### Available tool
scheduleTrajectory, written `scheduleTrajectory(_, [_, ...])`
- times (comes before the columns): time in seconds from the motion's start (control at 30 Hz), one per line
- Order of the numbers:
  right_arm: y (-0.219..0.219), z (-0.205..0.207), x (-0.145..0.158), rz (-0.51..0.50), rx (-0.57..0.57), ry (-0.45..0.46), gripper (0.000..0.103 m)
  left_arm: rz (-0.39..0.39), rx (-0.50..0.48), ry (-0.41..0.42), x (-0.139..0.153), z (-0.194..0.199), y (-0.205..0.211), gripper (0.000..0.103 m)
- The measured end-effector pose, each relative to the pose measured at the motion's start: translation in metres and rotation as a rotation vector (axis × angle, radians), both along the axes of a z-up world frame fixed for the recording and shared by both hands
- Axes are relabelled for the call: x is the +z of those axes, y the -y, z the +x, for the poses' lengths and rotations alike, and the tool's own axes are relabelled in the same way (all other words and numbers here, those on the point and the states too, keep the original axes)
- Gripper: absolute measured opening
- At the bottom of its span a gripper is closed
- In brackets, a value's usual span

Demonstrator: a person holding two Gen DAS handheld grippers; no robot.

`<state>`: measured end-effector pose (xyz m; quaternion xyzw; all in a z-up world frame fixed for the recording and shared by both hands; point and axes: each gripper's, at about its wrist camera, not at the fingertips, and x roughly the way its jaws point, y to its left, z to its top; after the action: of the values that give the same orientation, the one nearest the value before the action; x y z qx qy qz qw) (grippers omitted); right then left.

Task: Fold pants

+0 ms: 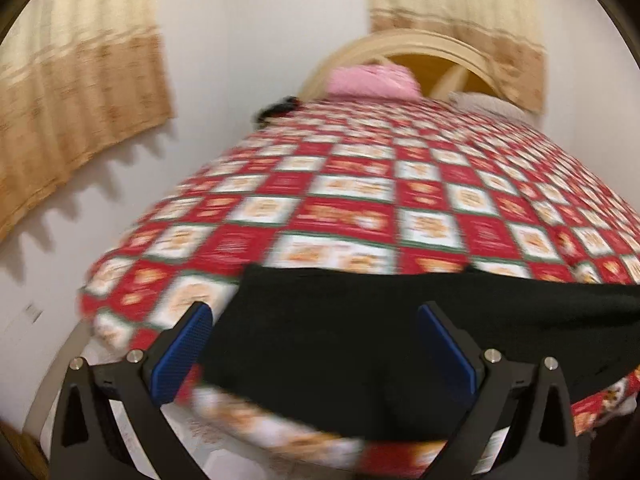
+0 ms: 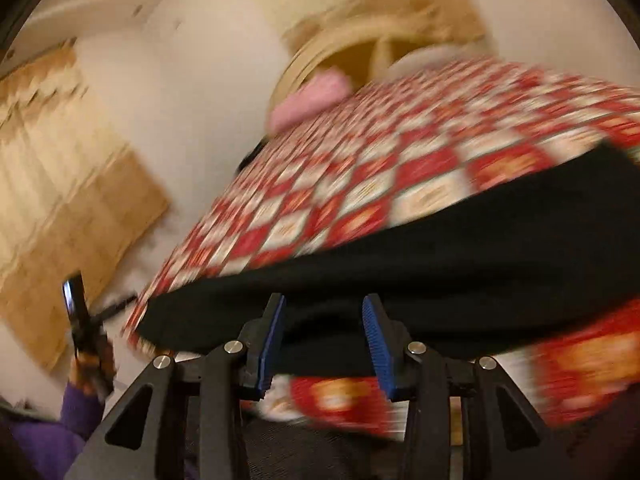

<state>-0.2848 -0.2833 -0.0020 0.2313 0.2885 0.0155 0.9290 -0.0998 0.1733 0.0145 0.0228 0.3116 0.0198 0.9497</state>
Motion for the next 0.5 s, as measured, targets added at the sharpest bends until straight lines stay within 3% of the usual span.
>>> scheduleTrajectory(0.1, [-0.037,0.027,-0.016,-0.006,0.094,-0.049,0.042,-0.024,0.114,0.006,-0.002,-0.011,-0.050,0.103])
scheduleTrajectory(0.23, [-0.054,0.043,-0.031,0.023,0.129,-0.084,0.042,-0.123,0.198,-0.006,-0.011,-0.021,-0.096,0.103])
scheduleTrajectory(0.5, [-0.049,0.049,-0.048,0.080,0.058,-0.116,0.042,-0.277,0.051,-0.138,-0.053,-0.013,-0.070,0.100])
